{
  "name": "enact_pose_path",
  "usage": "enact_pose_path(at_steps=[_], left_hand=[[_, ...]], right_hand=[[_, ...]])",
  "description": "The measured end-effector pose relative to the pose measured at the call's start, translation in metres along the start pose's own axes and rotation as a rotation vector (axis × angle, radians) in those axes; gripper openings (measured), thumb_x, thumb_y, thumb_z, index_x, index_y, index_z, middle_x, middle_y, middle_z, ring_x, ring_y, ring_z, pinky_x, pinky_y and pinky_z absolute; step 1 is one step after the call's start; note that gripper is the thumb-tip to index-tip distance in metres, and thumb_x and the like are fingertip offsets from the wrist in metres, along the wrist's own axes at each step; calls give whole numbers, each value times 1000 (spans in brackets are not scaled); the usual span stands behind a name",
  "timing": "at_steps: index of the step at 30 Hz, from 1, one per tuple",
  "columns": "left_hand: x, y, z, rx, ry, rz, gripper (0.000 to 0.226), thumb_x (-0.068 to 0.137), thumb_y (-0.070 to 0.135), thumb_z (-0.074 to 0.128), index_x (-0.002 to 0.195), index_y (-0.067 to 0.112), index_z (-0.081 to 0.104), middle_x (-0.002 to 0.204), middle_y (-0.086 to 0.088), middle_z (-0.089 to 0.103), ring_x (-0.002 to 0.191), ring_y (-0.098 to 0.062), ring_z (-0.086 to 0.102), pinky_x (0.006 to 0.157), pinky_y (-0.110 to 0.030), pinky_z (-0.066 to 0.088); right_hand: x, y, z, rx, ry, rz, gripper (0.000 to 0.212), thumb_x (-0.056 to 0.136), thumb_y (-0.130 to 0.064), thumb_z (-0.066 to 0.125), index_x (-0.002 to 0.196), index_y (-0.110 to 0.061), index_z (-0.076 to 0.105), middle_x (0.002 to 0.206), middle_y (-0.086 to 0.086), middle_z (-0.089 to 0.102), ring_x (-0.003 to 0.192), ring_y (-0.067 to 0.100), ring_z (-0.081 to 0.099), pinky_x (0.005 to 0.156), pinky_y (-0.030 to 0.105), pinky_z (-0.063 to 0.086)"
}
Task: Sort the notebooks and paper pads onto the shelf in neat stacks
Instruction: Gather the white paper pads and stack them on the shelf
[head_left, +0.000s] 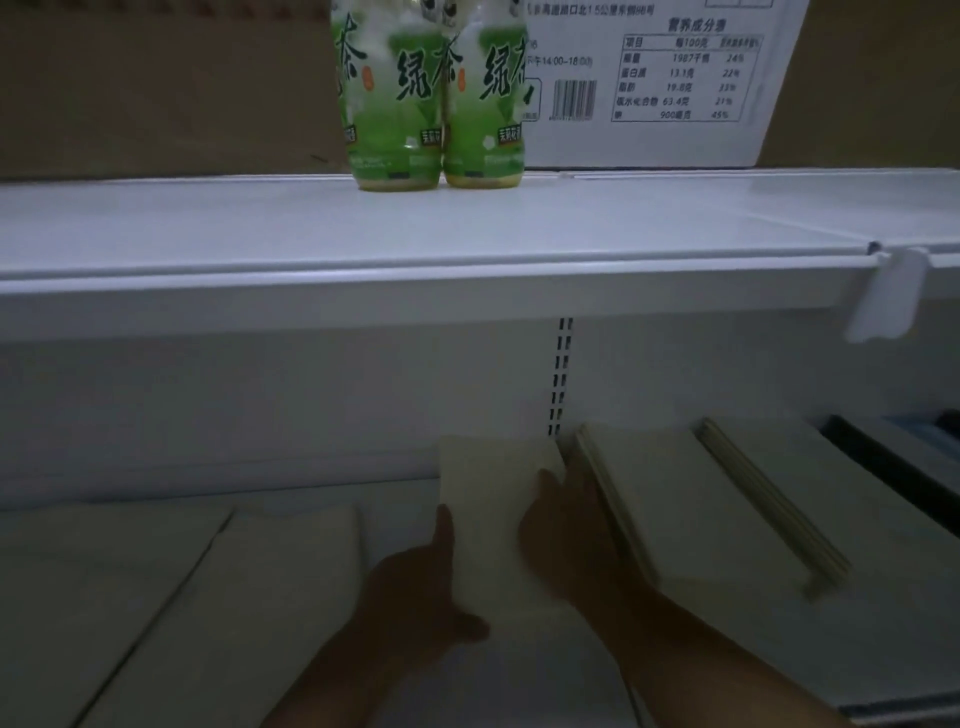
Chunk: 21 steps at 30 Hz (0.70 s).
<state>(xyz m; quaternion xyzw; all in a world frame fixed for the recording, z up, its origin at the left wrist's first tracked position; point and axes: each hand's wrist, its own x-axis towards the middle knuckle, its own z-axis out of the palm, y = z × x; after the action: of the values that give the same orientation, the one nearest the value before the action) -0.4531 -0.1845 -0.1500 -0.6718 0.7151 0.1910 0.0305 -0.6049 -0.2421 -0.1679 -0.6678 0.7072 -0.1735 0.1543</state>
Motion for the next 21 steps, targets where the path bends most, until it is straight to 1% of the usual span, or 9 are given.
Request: enact_pose_path(at_steps=[2, 4, 7, 10, 13, 16, 17, 19, 21], left_hand=[[-2, 3, -1, -9, -1, -25, 121, 78, 54, 67, 146, 14, -24, 142, -9, 45, 129, -22, 45, 95, -24, 36], [-4, 6, -2, -14, -1, -49, 120, 78, 51, 68, 147, 15, -23, 145, -10, 42, 131, -22, 42, 96, -23, 35], [-6, 9, -2, -63, -1, -67, 120, 77, 47, 71, 147, 17, -22, 149, -11, 37, 134, -23, 39, 100, -24, 34], [-16, 7, 2, -153, 71, -59, 113, 79, 46, 69, 149, 25, -17, 151, -8, 35, 135, -22, 38, 105, -25, 34], [-40, 4, 17, -153, 229, 8, 89, 88, 46, 57, 152, 28, -4, 156, 3, 24, 138, -15, 33, 108, -22, 30], [-66, -15, 33, -103, 343, 56, 72, 92, 46, 52, 151, 32, 13, 158, 11, 17, 143, -7, 21, 111, -14, 16], [-73, -26, 34, -77, 349, 48, 70, 92, 46, 52, 150, 32, 17, 158, 11, 14, 144, -6, 16, 111, -13, 11], [-83, -53, 35, -27, 303, -7, 77, 89, 55, 51, 151, 29, 15, 159, 10, 4, 146, -8, 5, 115, -19, 4], [-90, -74, 38, 90, 190, -40, 98, 77, 78, 35, 153, 25, 3, 160, 5, -8, 147, -15, -8, 118, -32, -4]], right_hand=[[2, 1, 6, -127, 121, -110, 36, 86, -22, 43, 119, -12, 56, 156, 20, 12, 140, 38, 23, 106, 47, 35], [1, 0, 10, -211, 187, -179, 36, 84, -23, 47, 114, -10, 60, 150, 23, 30, 136, 40, 31, 106, 51, 33], [1, 0, 6, -219, 176, -276, 29, 85, -23, 45, 105, -12, 63, 121, 14, 57, 114, 35, 51, 96, 44, 42], [5, 7, 5, -205, 174, -289, 21, 85, -22, 45, 95, -14, 62, 104, 8, 60, 100, 29, 55, 86, 39, 44], [8, 8, 8, -252, 197, -316, 13, 71, -18, 51, 72, -12, 63, 81, 10, 63, 77, 32, 62, 72, 41, 51], [3, 6, 3, -372, 123, -342, 20, 87, -26, 44, 89, -16, 62, 99, 6, 63, 93, 28, 60, 82, 35, 46], [3, 4, 0, -389, 160, -378, 24, 91, -27, 39, 95, -16, 60, 105, 5, 61, 99, 26, 58, 85, 34, 45], [-1, -3, -6, -397, 154, -382, 29, 95, -27, 34, 105, -16, 59, 114, 5, 59, 106, 25, 56, 89, 32, 44], [-13, -16, -10, -318, 205, -448, 30, 88, -22, 40, 99, -13, 66, 108, 7, 65, 102, 29, 61, 87, 35, 48]])
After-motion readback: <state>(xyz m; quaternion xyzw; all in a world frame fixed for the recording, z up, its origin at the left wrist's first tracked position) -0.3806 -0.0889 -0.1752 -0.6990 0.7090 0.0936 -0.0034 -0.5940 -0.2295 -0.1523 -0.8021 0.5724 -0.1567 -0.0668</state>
